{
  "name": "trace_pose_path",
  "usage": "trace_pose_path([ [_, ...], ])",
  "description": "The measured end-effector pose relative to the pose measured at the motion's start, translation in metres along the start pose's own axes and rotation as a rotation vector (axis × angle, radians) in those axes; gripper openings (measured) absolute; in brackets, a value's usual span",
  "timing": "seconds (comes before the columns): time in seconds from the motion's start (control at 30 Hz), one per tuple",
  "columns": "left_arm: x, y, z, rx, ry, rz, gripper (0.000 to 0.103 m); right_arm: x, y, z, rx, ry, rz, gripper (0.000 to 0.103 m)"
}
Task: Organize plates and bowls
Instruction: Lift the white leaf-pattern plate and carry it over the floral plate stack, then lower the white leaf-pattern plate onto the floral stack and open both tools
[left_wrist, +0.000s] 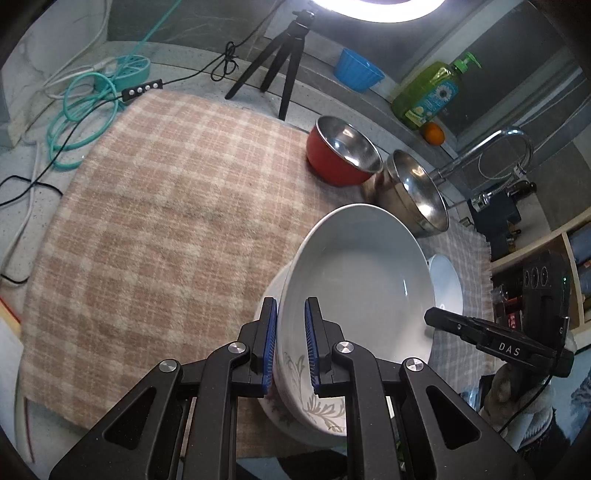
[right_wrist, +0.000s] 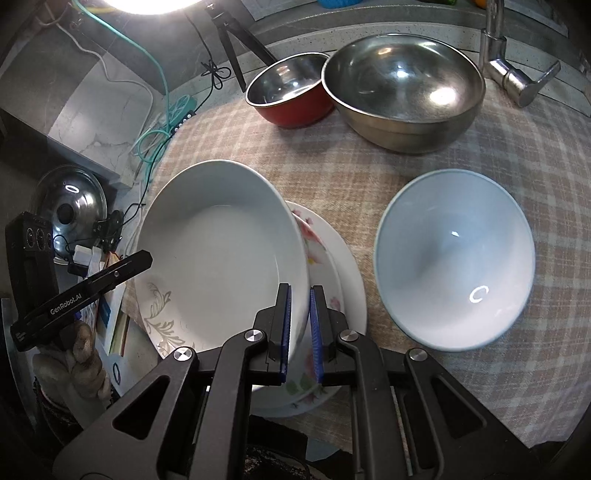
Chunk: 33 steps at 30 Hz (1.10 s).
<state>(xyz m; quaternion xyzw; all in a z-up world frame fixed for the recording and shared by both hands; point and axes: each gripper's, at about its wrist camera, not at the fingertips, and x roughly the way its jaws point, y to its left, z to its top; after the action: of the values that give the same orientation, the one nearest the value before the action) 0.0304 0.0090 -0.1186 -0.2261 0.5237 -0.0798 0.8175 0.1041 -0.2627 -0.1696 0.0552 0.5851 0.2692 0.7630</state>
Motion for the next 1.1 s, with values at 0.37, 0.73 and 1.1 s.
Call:
trace_pose_path([
  [0.37, 0.011, -0.007, -0.020, 0.010, 0.069, 0.013, 0.013, 0.001, -0.008, -0.010, 0.003, 0.016, -0.009, 0.010],
  [0.73, 0.014, -0.011, -0.022, 0.039, 0.088, 0.040, 0.013, 0.010, -0.006, -0.014, -0.022, 0.042, -0.042, 0.010],
  [1.1, 0.022, -0.007, -0.020, 0.040, 0.104, 0.059, 0.013, 0.009, 0.000, -0.015, -0.059, 0.020, -0.080, 0.014],
])
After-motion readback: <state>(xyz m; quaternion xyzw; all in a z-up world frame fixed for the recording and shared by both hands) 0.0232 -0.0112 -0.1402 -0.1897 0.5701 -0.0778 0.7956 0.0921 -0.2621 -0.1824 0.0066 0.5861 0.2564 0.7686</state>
